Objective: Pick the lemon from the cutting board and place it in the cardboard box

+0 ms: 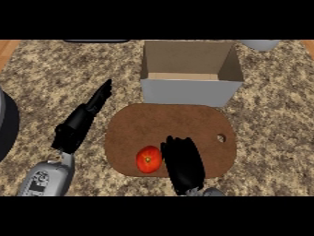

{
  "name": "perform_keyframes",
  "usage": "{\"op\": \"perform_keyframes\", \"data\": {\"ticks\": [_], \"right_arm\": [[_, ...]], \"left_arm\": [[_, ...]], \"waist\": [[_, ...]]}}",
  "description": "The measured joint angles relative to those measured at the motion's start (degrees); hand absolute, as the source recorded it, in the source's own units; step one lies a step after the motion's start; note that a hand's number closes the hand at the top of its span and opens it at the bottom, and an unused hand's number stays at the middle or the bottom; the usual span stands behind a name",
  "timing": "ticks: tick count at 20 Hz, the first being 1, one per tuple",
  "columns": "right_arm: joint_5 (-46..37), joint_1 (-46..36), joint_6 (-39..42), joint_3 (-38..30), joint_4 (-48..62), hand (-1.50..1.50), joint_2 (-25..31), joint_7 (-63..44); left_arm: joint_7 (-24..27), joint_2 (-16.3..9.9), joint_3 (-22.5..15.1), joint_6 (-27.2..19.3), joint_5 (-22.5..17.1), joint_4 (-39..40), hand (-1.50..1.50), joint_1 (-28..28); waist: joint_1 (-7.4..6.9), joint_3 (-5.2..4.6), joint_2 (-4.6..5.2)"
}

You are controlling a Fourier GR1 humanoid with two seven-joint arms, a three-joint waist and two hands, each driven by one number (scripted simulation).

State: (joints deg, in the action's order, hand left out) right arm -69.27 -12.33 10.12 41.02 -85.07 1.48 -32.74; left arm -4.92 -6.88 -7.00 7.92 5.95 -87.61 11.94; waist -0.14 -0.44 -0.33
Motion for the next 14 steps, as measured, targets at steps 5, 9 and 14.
{"op": "perform_keyframes", "data": {"ticks": [5, 9, 14], "right_arm": [[-3.3, -2.8, -3.4, 2.7, -2.5, 1.50, -1.0, -2.4], [-6.0, -2.5, -1.9, 5.6, -10.8, 1.50, -0.8, -5.7], [-7.3, -1.1, 5.1, 8.5, -24.9, 1.50, -0.9, -8.3]], "left_arm": [[0.8, 0.3, -0.2, -0.1, 0.9, 0.0, 0.00, -1.1], [0.3, 0.1, 0.6, 0.4, 0.4, -0.3, 0.00, -1.0], [1.1, 0.4, 0.9, 0.4, 0.6, -0.1, 0.00, -1.5]], "waist": [[0.02, 0.31, 0.18], [0.25, 0.38, 0.16], [0.43, 0.41, 0.13]]}}
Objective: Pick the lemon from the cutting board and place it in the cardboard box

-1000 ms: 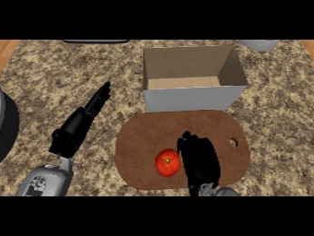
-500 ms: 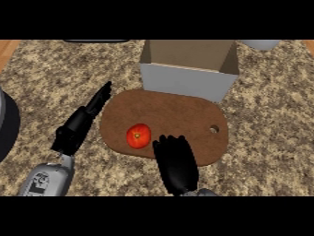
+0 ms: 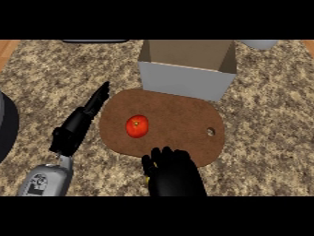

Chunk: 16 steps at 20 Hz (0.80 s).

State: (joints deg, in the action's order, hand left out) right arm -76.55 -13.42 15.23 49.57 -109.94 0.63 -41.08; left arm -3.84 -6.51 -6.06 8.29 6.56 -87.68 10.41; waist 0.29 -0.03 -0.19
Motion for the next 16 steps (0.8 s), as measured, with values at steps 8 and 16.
{"op": "perform_keyframes", "data": {"ticks": [8, 16], "right_arm": [[3.0, -6.1, 5.9, 1.7, -14.7, 1.50, 0.4, -10.4], [8.2, -14.6, 5.9, -5.4, -18.3, 1.50, 0.0, -15.0]], "left_arm": [[-0.1, -0.1, -0.1, 0.8, 0.1, -0.5, 0.00, -0.6], [0.0, 0.5, -0.1, 0.5, 1.0, -0.5, 0.00, -0.7]], "waist": [[-0.24, -0.02, -0.02], [-0.48, -0.02, 0.06]]}}
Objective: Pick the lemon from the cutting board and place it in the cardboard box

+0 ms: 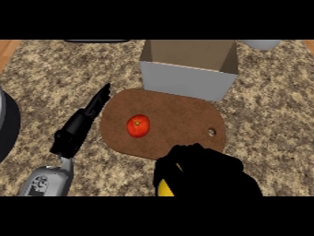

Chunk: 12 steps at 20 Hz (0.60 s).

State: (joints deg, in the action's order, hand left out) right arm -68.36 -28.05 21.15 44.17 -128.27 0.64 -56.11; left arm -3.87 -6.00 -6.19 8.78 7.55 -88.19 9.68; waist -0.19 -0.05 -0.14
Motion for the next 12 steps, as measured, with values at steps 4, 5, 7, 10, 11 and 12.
{"op": "perform_keyframes", "data": {"ticks": [4, 5, 7, 10, 11, 12], "right_arm": [[3.9, -6.5, 0.7, -7.5, 2.8, 1.50, -0.1, -0.4], [4.6, -7.6, 0.7, -8.9, 4.0, 1.50, -0.1, -0.3], [6.7, -9.8, 1.0, -12.4, 5.7, 1.50, -0.2, 0.4], [8.8, -13.0, 0.5, -16.7, 10.0, 1.50, -0.4, 1.3], [9.8, -13.8, 0.9, -19.1, 10.9, 1.50, -0.3, 2.3], [10.3, -15.1, 0.2, -20.8, 13.0, 1.50, -0.4, 2.9]], "left_arm": [[-1.4, 0.2, -0.2, 0.5, -0.3, -1.4, 0.00, 0.2], [-1.5, 0.7, -0.5, 0.1, 0.1, -1.5, 0.00, 0.2], [-1.7, 0.7, -0.3, 0.4, -0.2, -1.9, 0.00, 0.0], [-0.1, 0.9, 0.1, 0.2, 0.3, 0.5, 0.00, 0.8], [0.3, 0.8, 0.2, 0.3, 0.3, 0.3, 0.00, 0.4], [-0.1, 0.7, 0.5, 0.6, 0.2, 0.5, 0.00, 1.1]], "waist": [[-0.16, -0.01, 0.03], [-0.16, -0.01, 0.03], [-0.15, 0.01, 0.06], [-0.11, 0.01, 0.13], [-0.12, 0.00, 0.13], [-0.15, 0.02, 0.15]]}}
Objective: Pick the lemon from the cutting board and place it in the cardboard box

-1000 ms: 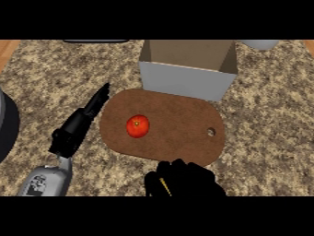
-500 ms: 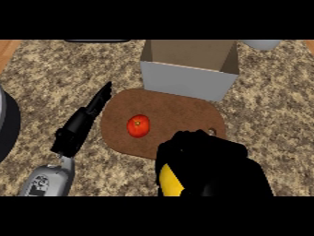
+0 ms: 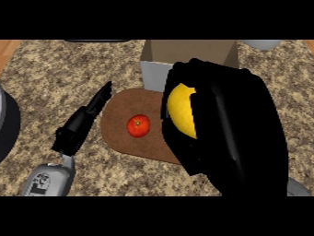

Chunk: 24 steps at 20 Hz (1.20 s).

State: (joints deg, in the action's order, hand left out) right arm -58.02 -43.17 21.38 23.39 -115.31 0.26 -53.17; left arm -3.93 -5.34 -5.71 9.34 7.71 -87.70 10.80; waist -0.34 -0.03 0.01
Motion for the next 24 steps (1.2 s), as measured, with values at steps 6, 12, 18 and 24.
{"op": "perform_keyframes", "data": {"ticks": [6, 12, 18, 24], "right_arm": [[-0.3, -4.0, -4.9, -5.0, 10.2, 1.50, -0.2, 2.7], [-2.2, -7.8, -9.3, -9.7, 22.8, 1.50, 1.4, 9.0], [-4.6, -7.5, -15.2, -11.0, 34.8, 1.50, 1.8, 15.3], [-2.2, -7.7, -23.0, -13.5, 46.6, -1.50, 0.3, 17.8]], "left_arm": [[-1.0, 0.5, 0.7, 0.1, -0.1, 0.6, 0.00, 1.6], [-1.3, 0.0, 0.4, 1.0, -0.1, -2.3, 0.00, -0.9], [-0.5, 0.6, 0.1, 0.8, 0.5, -2.1, 0.00, -1.2], [-0.1, 0.4, 1.5, 1.6, 0.0, 0.9, 0.00, 1.6]], "waist": [[-0.02, 0.01, 0.03], [-0.30, 0.01, 0.06], [-0.28, 0.02, 0.13], [-0.50, 0.01, 0.28]]}}
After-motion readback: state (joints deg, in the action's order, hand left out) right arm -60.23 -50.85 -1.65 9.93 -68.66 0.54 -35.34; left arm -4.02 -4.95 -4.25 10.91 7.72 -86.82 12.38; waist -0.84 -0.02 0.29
